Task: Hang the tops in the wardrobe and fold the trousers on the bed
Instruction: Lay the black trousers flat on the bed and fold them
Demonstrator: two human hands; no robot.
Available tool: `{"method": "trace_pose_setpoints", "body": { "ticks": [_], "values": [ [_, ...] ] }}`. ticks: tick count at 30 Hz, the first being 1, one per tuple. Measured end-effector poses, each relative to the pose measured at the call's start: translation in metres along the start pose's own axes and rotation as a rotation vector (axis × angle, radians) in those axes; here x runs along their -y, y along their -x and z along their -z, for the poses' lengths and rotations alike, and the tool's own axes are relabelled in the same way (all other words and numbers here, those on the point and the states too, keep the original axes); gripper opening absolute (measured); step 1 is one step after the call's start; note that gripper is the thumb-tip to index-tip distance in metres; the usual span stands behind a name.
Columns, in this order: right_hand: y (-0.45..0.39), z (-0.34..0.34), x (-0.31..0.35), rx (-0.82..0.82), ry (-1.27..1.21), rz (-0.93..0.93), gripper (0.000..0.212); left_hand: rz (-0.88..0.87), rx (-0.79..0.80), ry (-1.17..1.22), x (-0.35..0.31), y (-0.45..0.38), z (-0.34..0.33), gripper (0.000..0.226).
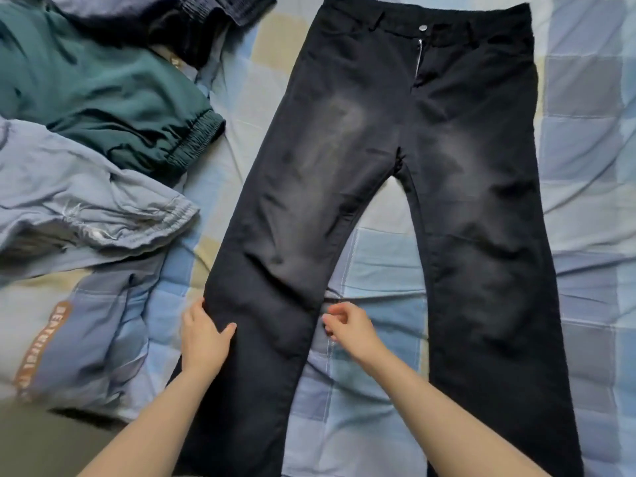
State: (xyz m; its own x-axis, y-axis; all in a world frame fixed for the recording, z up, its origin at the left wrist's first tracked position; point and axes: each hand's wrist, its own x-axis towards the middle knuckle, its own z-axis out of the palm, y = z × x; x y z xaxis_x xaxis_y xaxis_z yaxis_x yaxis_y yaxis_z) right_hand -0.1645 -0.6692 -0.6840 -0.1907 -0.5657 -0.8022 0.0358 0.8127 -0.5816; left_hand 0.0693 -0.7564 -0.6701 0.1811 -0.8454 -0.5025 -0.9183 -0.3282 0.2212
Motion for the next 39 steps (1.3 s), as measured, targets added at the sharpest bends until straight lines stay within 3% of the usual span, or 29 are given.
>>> {"method": "trace_pose_setpoints", "body": {
  "ticks": [3,5,7,9,12,14,16,17,19,22,26,30,34,37,39],
  "values": [
    [0.007,-0.044,-0.004,0.155,-0.126,-0.057,0.017,0.137,0.054,-0.027,0.045,0.004,-0.001,0.068],
    [0.009,-0.059,-0.009,0.143,-0.161,-0.075,0.032,0.208,0.036,-0.110,0.065,0.006,0.000,0.066],
    [0.016,-0.067,-0.013,0.136,-0.146,-0.083,0.030,0.235,0.059,-0.072,0.086,0.006,0.004,0.054],
    [0.024,-0.070,-0.019,0.193,-0.175,-0.116,0.014,0.192,0.198,0.153,0.108,0.004,0.008,0.033],
    [0.035,-0.068,-0.031,0.241,-0.117,-0.199,0.014,0.223,0.472,0.397,0.131,0.010,0.031,0.029],
    [0.039,-0.060,-0.041,0.229,-0.025,-0.222,0.009,0.234,0.506,0.304,0.136,0.012,0.039,0.029],
    [0.046,-0.051,-0.049,0.248,0.084,-0.215,0.012,0.159,0.415,-0.029,0.133,0.016,0.037,0.024],
    [0.047,-0.044,-0.053,0.239,0.137,-0.196,0.017,0.112,0.378,-0.240,0.125,0.021,0.035,0.017],
    [0.050,-0.021,-0.057,0.178,0.202,-0.154,0.022,0.037,0.256,-0.534,0.102,0.033,0.026,0.038],
    [0.053,0.037,-0.054,-0.067,0.256,-0.063,0.017,-0.209,0.051,-0.516,0.057,0.052,0.005,0.067],
    [0.055,0.139,-0.060,-0.507,0.458,0.016,0.017,-0.557,0.176,-0.596,-0.009,0.083,-0.043,0.066],
    [0.056,0.225,-0.089,-0.764,0.477,-0.299,0.040,-0.537,0.265,-0.618,-0.074,0.114,-0.083,0.043],
    [0.065,0.269,-0.113,-0.696,0.346,-0.495,0.067,-0.486,0.355,-0.617,-0.127,0.138,-0.107,0.032],
    [0.073,0.277,-0.120,-0.558,0.155,-0.378,0.063,-0.567,0.544,-0.442,-0.159,0.158,-0.125,0.036],
    [0.081,0.272,-0.114,-0.489,0.040,-0.211,0.045,-0.550,0.696,-0.253,-0.176,0.170,-0.131,0.038]
  ]
}}
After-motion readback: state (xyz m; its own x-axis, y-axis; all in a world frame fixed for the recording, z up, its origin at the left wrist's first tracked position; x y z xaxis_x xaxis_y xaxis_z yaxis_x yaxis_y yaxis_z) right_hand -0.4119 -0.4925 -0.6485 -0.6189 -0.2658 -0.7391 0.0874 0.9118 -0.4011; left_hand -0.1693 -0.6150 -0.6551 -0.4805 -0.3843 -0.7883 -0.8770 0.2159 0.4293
